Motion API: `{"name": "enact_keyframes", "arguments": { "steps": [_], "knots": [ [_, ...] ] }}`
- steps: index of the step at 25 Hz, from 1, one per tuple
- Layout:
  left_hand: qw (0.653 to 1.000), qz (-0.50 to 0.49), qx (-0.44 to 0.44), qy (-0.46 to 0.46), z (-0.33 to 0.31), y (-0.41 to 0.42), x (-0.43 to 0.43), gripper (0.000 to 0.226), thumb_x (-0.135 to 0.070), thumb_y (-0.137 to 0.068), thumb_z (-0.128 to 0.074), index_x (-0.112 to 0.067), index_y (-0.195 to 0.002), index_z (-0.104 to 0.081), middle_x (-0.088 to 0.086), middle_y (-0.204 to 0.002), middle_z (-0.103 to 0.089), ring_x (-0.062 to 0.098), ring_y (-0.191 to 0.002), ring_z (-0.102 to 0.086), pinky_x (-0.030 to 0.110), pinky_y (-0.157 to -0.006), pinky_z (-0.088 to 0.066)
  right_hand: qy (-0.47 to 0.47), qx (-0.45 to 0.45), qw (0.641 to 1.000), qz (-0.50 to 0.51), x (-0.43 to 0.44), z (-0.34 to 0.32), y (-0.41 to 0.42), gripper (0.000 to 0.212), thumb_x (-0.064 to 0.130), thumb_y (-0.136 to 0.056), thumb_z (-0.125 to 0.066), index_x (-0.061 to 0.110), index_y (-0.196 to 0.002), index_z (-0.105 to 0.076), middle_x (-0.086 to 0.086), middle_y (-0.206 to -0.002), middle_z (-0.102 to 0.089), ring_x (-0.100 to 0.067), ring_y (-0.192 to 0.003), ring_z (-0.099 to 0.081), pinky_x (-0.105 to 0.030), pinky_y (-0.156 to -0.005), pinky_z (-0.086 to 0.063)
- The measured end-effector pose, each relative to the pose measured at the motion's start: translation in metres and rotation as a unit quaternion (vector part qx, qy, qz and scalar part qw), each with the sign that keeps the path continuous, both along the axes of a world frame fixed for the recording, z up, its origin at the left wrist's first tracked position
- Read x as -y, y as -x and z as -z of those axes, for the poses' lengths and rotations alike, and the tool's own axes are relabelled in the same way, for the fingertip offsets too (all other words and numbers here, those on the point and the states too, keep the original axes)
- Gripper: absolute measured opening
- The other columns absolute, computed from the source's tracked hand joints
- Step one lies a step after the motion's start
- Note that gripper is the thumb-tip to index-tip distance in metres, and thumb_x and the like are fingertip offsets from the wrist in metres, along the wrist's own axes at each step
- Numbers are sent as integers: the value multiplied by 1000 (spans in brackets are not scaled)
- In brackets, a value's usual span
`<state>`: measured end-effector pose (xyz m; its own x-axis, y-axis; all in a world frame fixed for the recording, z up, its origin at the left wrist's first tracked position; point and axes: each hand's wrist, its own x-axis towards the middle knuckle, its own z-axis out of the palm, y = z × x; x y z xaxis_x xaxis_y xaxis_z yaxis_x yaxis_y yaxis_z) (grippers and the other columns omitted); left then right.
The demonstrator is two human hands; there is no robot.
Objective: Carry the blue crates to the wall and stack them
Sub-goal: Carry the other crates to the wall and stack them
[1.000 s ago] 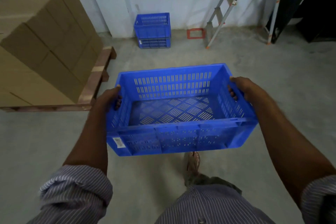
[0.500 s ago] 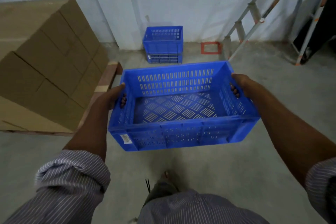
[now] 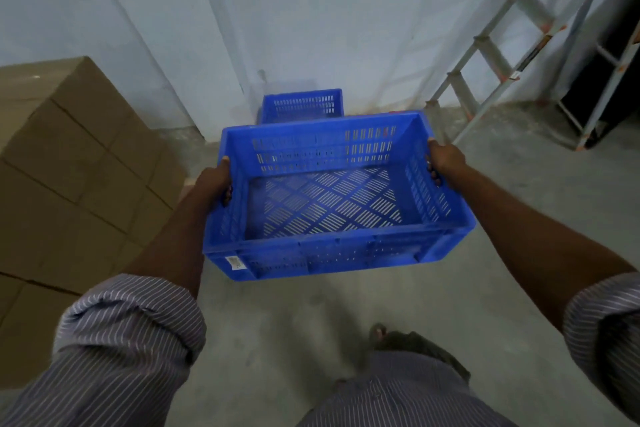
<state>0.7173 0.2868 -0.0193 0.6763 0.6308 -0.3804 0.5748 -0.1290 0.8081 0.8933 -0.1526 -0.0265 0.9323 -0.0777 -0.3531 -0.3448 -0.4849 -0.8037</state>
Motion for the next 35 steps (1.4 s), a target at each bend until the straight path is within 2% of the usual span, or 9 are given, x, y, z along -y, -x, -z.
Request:
{"name": "enact_keyframes", "arguments": {
  "steps": [3, 5, 10, 12, 14, 17, 25, 32, 35],
  "knots": [
    [997, 12, 3, -73, 18, -81, -47, 72, -73, -91, -37, -7, -66, -51, 13, -52, -52, 27, -44, -51, 37, -52, -45, 57, 36, 998, -8, -40, 16, -81, 65, 53, -104, -32, -2, -91, -64, -21, -74, -62, -28, -48, -53, -30, -47, -42],
    [993, 20, -5, -114, 32, -128, -69, 79, -74, -92, -32, -5, -61, -55, 19, -54, -57, 32, -51, -58, 43, -62, -51, 100, 54, 993, -24, -66, 28, -131, 69, 52, -106, -28, -6, -122, -63, -19, -71, -65, -32, -60, -61, -33, -59, -46],
    [991, 15, -22, -128, 50, -236, -119, 82, -73, -93, -32, -5, -57, -57, 21, -54, -59, 33, -53, -60, 44, -66, -55, 115, 58, 991, -41, -129, 36, -253, 67, 50, -108, -26, -4, -134, -57, -31, -122, -66, -46, -113, -63, -46, -96, -48],
    [995, 1, -28, -101, 48, -278, -144, 76, -70, -95, -36, -5, -61, -56, 19, -56, -57, 31, -51, -58, 43, -61, -51, 113, 53, 991, -55, -155, 31, -300, 64, 50, -107, -29, -2, -130, -59, -31, -117, -67, -46, -106, -66, -49, -93, -53],
    [997, -7, -32, -67, 45, -318, -170, 67, -62, -101, -39, -8, -63, -51, 16, -56, -52, 26, -42, -53, 37, -54, -47, 89, 28, 994, -58, -183, 30, -345, 57, 50, -105, -33, 2, -104, -64, -27, -87, -68, -40, -73, -68, -47, -66, -59],
    [999, 3, -39, -24, 52, -387, -222, 57, -52, -105, -41, -10, -67, -45, 12, -57, -44, 14, -30, -44, 24, -38, -39, 1, -61, 996, -68, -229, 42, -416, 42, 45, -103, -38, 12, -79, -49, -11, -63, -48, -20, -37, -45, -22, -36, -37],
    [983, 70, -98, 137, 64, -551, -343, 55, -59, -104, -36, -13, -74, -40, 6, -60, -37, 11, -30, -41, 17, -34, -39, -79, -227, 970, -38, -312, 71, -557, 51, 53, -104, -36, 14, -75, -49, -2, -58, -47, -15, -38, -40, -19, -38, -36],
    [993, 4, -89, 82, 123, -646, -380, 57, -56, -103, -42, -8, -73, -48, 8, -59, -41, 15, -35, -40, 19, -36, -36, -17, -173, 984, -28, -382, 106, -651, 51, 53, -106, -34, 12, -78, -48, -8, -68, -45, -19, -50, -37, -26, -47, -32],
    [997, -24, -72, 31, 153, -676, -387, 59, -58, -102, -43, -6, -77, -54, 10, -60, -47, 19, -41, -44, 25, -45, -39, 136, -108, 982, -70, -405, 110, -676, 53, 47, -109, -26, 5, -85, -48, -13, -71, -41, -24, -59, -36, -30, -55, -29]
  ]
}}
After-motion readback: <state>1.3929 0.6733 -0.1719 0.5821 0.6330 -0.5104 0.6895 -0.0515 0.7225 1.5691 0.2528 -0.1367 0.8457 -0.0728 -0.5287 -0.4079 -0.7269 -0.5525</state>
